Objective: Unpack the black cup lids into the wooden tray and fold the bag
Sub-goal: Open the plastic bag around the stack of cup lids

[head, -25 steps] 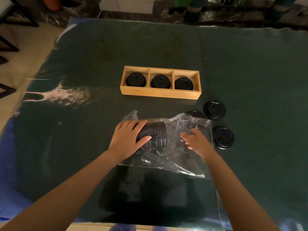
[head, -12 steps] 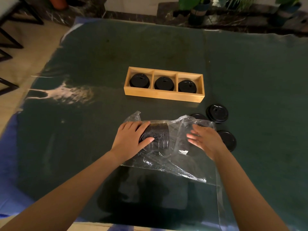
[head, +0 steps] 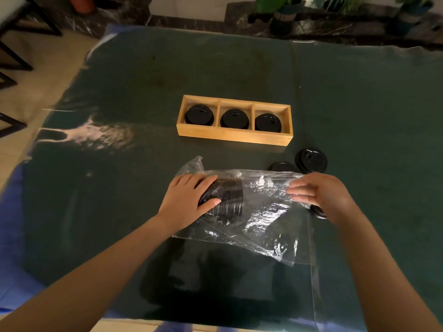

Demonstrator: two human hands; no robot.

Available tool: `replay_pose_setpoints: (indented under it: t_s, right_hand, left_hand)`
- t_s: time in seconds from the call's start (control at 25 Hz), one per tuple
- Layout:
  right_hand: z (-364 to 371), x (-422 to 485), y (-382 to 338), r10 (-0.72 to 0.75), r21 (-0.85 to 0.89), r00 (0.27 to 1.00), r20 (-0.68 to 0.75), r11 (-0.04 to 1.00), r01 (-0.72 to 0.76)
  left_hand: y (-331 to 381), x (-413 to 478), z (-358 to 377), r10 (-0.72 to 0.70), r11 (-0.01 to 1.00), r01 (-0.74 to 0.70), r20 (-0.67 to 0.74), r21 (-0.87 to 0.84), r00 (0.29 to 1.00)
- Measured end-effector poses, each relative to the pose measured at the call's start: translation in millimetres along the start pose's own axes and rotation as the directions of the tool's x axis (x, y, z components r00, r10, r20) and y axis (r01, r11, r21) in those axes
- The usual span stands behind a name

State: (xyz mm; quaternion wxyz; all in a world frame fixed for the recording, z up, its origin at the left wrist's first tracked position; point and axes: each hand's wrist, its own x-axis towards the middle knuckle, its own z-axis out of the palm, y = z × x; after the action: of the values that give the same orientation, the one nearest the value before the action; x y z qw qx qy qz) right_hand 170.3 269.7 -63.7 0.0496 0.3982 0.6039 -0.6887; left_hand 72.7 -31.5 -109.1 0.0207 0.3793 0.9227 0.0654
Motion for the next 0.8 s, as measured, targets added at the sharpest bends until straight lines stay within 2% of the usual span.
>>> replay_pose_setpoints:
  t_s: [0.12, 0.2, 0.28, 0.32, 0.36, 0.44, 0.52, 0.64, 0.72, 0.8]
  right_hand:
    - [-0.7, 1.1, 9.8, 0.028, 0.248, 0.998, 0.062, 0.968, -0.042]
    - [0.7, 2.5, 23.4, 0.009, 0.368, 0.984, 0.178, 0.927, -0.075]
    - [1.9, 1.6, 43.2, 0.026, 0.273, 0.951, 0.307, 0.955, -0.114]
    - [5.6, 0.7, 53.4, 0.018, 0.119, 0.936, 0.351, 0.991, -0.064]
    - [11.6, 0.5, 61.5, -0.028, -0.086, 0.929, 0.369, 0.994, 0.064]
    - [28.8, 1.3, 67.1, -0.222, -0.404, 0.893, 0.392, 0.83, 0.384]
    - [47.4, 0.7, 59.8, -0.336, -0.514, 0.809, 0.483, 0.639, 0.572]
    - [65.1, 3.7, 51.5, -0.349, -0.55, 0.7, 0.624, 0.44, 0.71]
    - [73.0, 8.1, 49.9, -0.359, -0.587, 0.667, 0.653, 0.317, 0.745]
    - [80.4, 10.9, 49.0, -0.39, -0.612, 0.654, 0.648, 0.245, 0.752]
  left_hand:
    - [2.4, 2.8, -2.5, 0.001, 1.0, -0.001, 0.016, 0.0, 1.0]
    - [0.8, 3.1, -3.3, -0.02, 1.0, 0.021, 0.019, -0.016, 1.0]
    - [-0.4, 1.9, -3.3, -0.022, 0.999, 0.022, 0.007, -0.028, 1.0]
    - [-0.9, 1.4, -2.9, -0.019, 0.999, 0.019, 0.002, -0.032, 1.0]
    - [-0.9, 1.0, -2.4, -0.019, 0.999, 0.018, -0.001, -0.036, 1.0]
    - [-1.1, 1.8, -1.3, -0.025, 0.999, 0.025, -0.001, -0.04, 1.0]
    - [-1.7, 3.3, -0.1, -0.033, 0.998, 0.034, 0.008, -0.049, 0.999]
    - [-2.6, 3.5, 0.3, -0.039, 0.997, 0.04, 0.019, -0.068, 0.999]
    - [-2.8, 3.1, 0.0, -0.039, 0.996, 0.041, 0.018, -0.075, 0.999]
    - [-3.0, 3.4, -0.5, -0.037, 0.996, 0.039, 0.023, -0.081, 0.999]
